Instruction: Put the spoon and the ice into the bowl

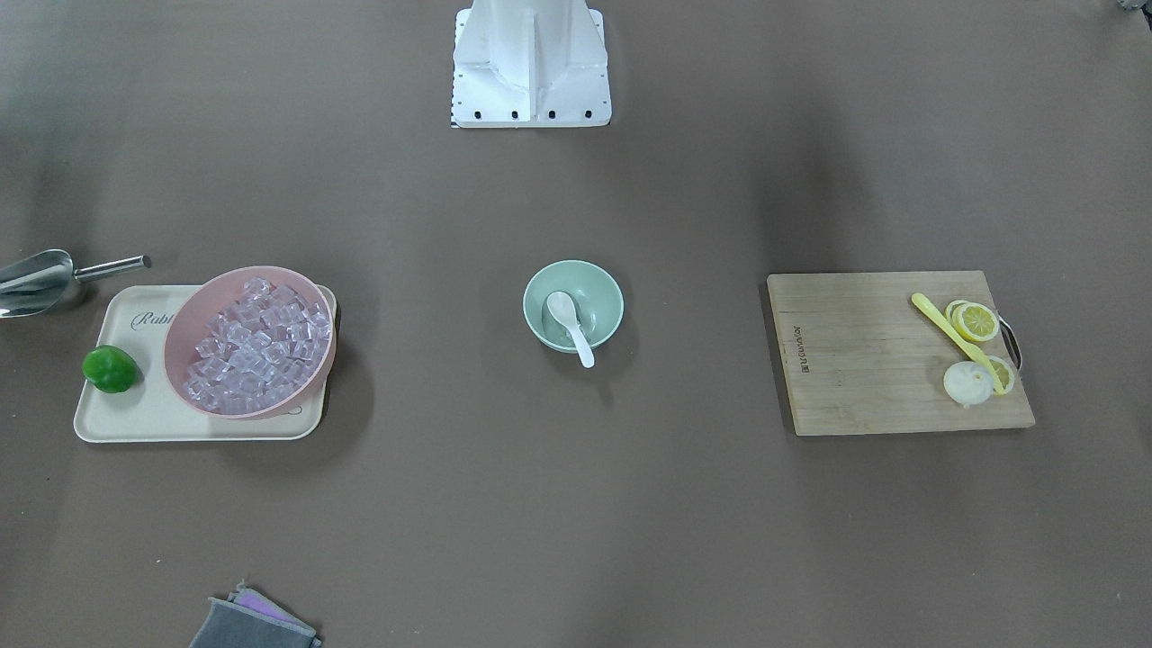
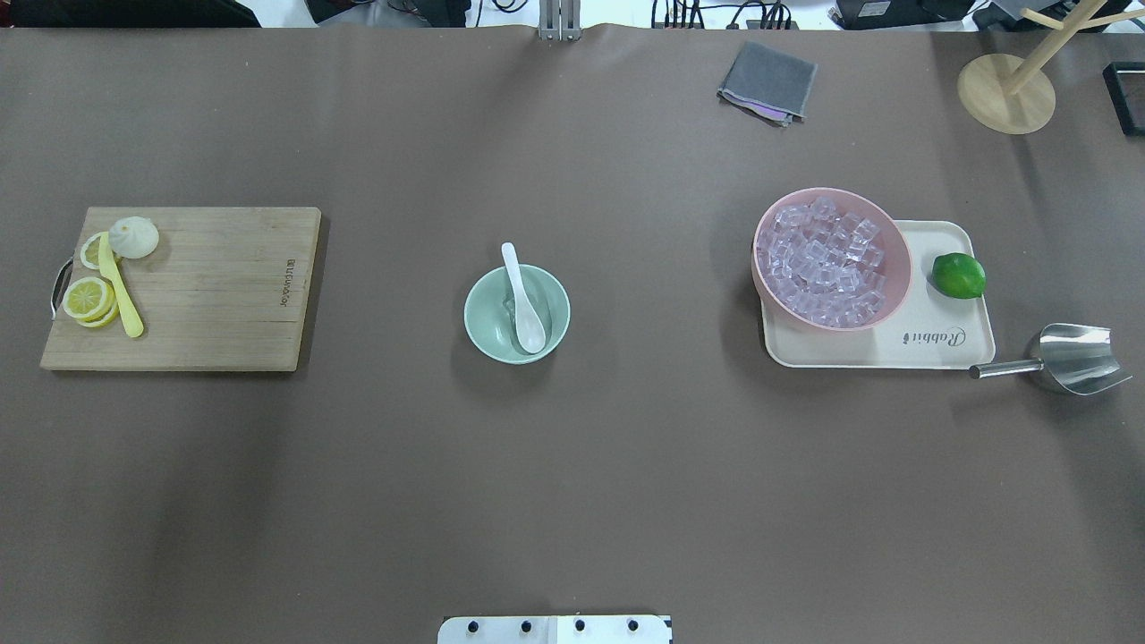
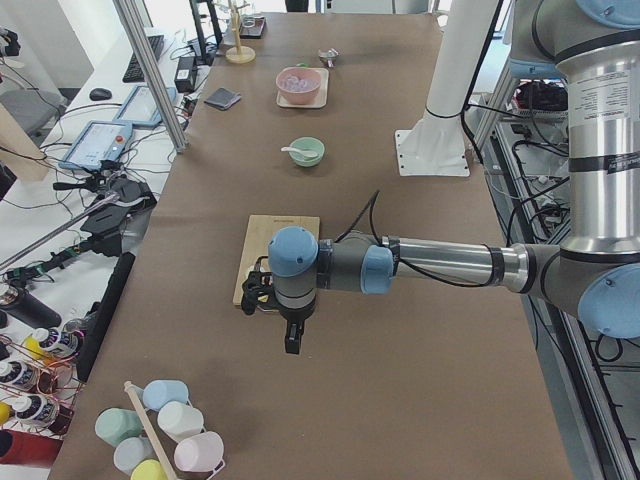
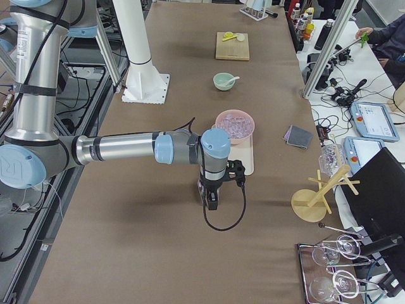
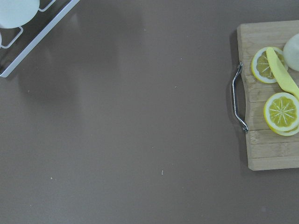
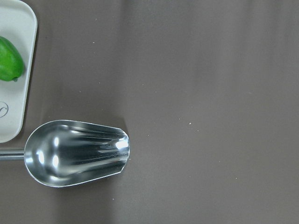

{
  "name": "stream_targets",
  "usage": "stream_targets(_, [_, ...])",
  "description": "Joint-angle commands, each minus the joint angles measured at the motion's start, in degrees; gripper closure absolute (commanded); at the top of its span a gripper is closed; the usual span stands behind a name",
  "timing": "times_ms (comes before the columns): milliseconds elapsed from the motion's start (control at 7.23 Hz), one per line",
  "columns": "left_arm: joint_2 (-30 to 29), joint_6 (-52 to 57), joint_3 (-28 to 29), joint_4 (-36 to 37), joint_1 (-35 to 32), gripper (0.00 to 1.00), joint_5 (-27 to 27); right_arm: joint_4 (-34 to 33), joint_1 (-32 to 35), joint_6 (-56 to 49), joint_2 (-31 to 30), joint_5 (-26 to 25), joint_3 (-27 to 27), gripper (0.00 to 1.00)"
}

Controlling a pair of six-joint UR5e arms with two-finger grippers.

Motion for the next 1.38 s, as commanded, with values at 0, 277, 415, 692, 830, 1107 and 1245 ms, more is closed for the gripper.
stream_targets(0, [0.50, -0.03, -0.36, 0.00, 0.00, 0.02, 0.08, -0.01, -0.27, -0.09, -0.01, -0.08, -0.07, 0.00])
stream_targets(277, [0.85, 0.06, -1.15, -0.09, -0.17, 0.02, 0.08, -0.10, -0.80, 0.00, -0.36, 0.18, -0.07, 0.00])
stream_targets(415, [0.85, 0.06, -0.98, -0.09, -0.18, 0.02, 0.08, -0.10, -0.80, -0.09, -0.54, 0.44, -0.07, 0.00])
stream_targets(692, [1.55, 0.06, -1.42, -0.09, -0.09, 0.02, 0.07, -0.01, -0.80, 0.00, -0.63, 0.44, -0.15, 0.00])
stream_targets(830, [1.55, 0.06, -1.33, -0.09, -0.09, 0.02, -0.01, -0.01, -0.80, 0.09, -0.63, 0.44, -0.15, 0.00])
stream_targets(1107, [1.47, 0.06, -1.42, -0.17, -0.09, 0.02, -0.01, -0.01, -0.80, 0.17, -0.63, 0.44, -0.24, 0.00])
stream_targets(1245, [1.47, 0.14, -1.33, -0.78, -0.09, 0.02, 0.07, -0.01, -0.80, 0.26, -0.63, 0.44, -0.24, 0.00])
